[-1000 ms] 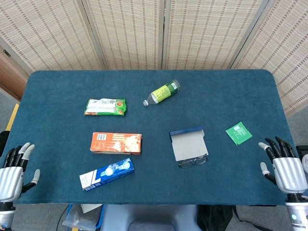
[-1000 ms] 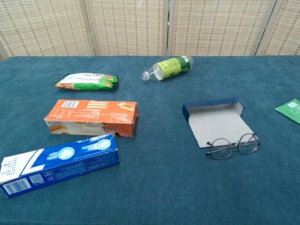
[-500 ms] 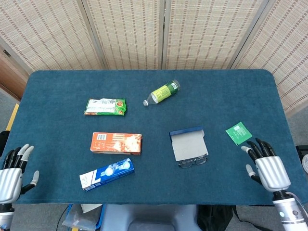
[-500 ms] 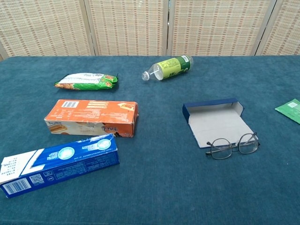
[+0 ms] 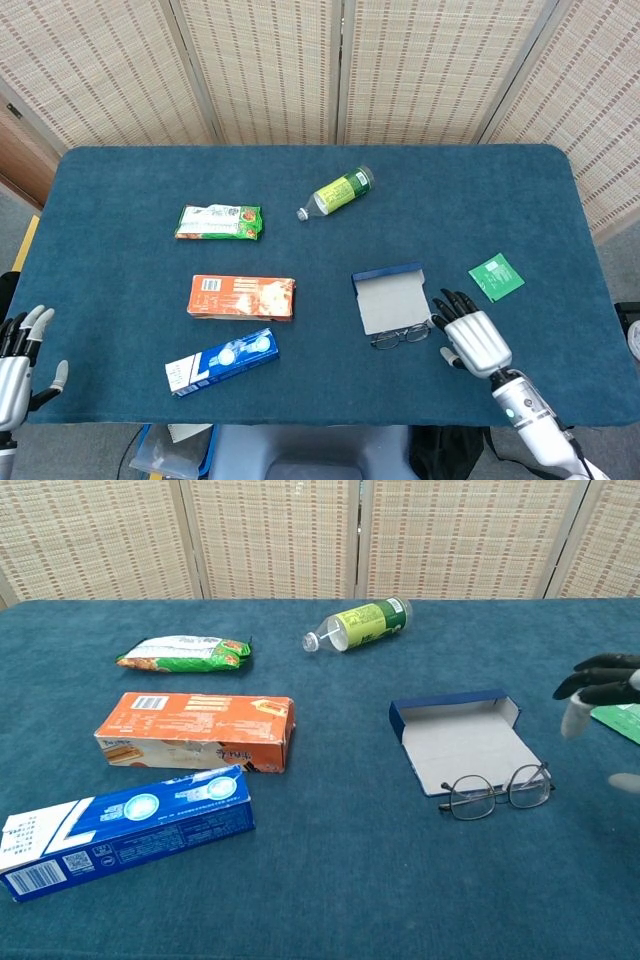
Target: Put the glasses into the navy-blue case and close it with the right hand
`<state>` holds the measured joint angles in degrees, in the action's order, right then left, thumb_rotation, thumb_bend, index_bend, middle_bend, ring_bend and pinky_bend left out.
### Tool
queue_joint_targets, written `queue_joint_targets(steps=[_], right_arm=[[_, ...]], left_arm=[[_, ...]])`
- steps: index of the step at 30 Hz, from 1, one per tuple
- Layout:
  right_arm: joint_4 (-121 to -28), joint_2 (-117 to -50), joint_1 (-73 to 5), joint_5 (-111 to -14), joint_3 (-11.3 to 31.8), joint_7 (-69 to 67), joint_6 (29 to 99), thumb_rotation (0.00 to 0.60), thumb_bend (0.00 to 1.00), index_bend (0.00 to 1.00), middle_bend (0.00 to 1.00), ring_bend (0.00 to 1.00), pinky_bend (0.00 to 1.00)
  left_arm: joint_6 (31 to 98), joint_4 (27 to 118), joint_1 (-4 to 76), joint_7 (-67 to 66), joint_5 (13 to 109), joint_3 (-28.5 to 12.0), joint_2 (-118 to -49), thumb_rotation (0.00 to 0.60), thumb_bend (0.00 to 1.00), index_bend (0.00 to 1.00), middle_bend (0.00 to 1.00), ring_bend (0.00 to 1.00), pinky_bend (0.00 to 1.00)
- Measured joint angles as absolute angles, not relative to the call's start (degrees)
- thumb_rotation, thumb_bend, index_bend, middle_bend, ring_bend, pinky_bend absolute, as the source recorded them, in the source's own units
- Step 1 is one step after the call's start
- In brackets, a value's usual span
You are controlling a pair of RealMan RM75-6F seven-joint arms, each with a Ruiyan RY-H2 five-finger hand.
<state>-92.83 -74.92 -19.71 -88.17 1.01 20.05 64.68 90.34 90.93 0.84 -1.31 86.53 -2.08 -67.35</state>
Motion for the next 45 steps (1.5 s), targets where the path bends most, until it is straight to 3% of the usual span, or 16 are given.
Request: queue_joint_targets(steps=[19,45], right_arm=[[-83.42,-85.25,-26.68,-83.31,2.55,23.34,56.45,0.600,0.23,0.38,0.18,0.06,0.12],[-77.02,-90.22,-29.70,-81.81,1.94,21.85,55.21,0.600,0.32,0.47,0.21,0.06,0.12]], left_arm=[[90.73,89.55,0.00,0.00,86.28,-1.91,-67.66,0.600,0.42,0.07,0.00,0.00,0.00],[90.46,88.43,-0.35,1.09,86.26,-1.82,-67.96,0.600,0.42,0.07,0.00,0.00,0.00]])
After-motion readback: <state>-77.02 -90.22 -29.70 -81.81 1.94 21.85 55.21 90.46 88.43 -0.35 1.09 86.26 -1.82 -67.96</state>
